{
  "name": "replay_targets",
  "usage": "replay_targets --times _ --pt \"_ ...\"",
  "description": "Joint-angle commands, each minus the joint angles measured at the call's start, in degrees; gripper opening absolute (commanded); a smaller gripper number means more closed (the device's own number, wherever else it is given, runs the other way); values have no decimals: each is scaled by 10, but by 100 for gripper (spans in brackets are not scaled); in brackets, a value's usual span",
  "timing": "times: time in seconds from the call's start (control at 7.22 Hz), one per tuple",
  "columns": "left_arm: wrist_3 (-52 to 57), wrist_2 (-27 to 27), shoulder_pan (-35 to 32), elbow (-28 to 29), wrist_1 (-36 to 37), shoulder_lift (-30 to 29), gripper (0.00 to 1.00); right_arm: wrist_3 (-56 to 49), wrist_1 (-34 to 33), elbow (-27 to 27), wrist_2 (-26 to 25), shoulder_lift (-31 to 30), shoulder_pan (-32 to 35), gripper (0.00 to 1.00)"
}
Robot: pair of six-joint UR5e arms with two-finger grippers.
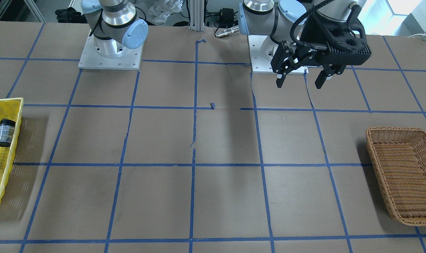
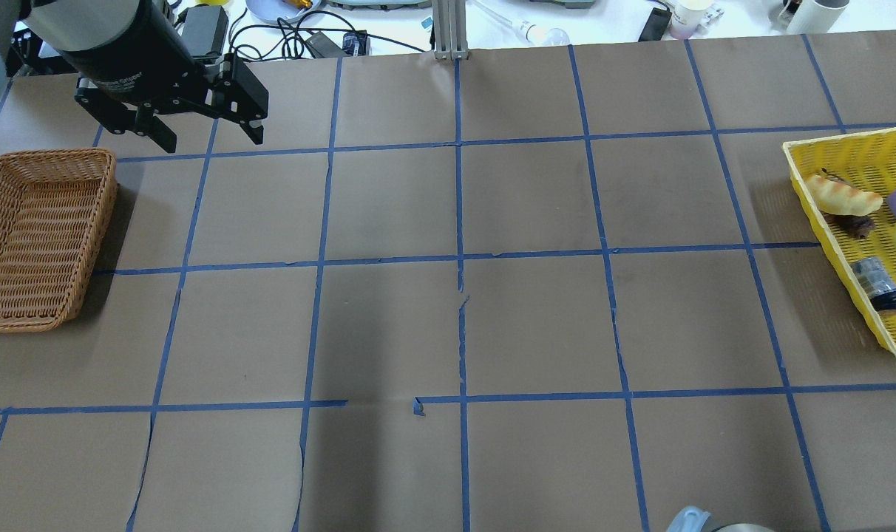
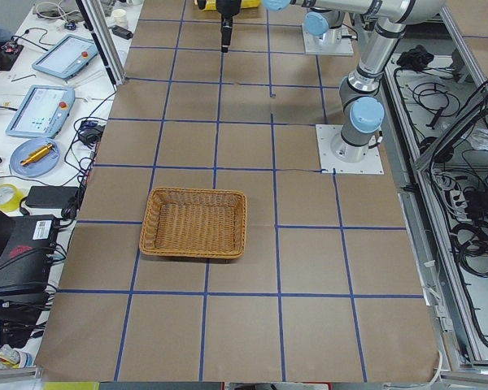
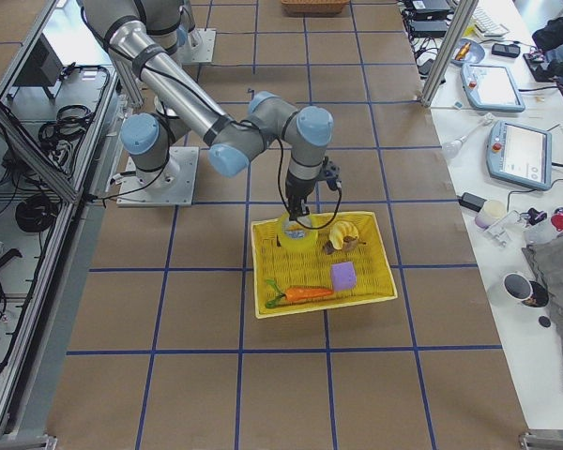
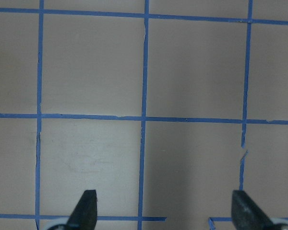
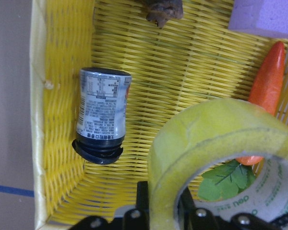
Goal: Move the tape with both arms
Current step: 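Close the right gripper on the yellow tape roll's rim, then carry the tape roll with the right gripper to the table center and lower it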
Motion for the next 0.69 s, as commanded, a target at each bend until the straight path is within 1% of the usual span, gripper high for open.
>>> replay_targets --times 0.0,0.14,0.28,0.42,0.55 --pt "0 0 0 0 0 0 100 280 24 -19 42 2 195 0" --pt "0 0 0 0 0 0 100 432 -1 -25 60 23 302 0" --pt "0 0 0 0 0 0 100 554 -27 -55 62 71 389 0" --pt "0 0 0 0 0 0 100 640 -31 -108 63 127 448 0" --pt "0 0 0 0 0 0 100 696 -32 -164 64 177 485 0"
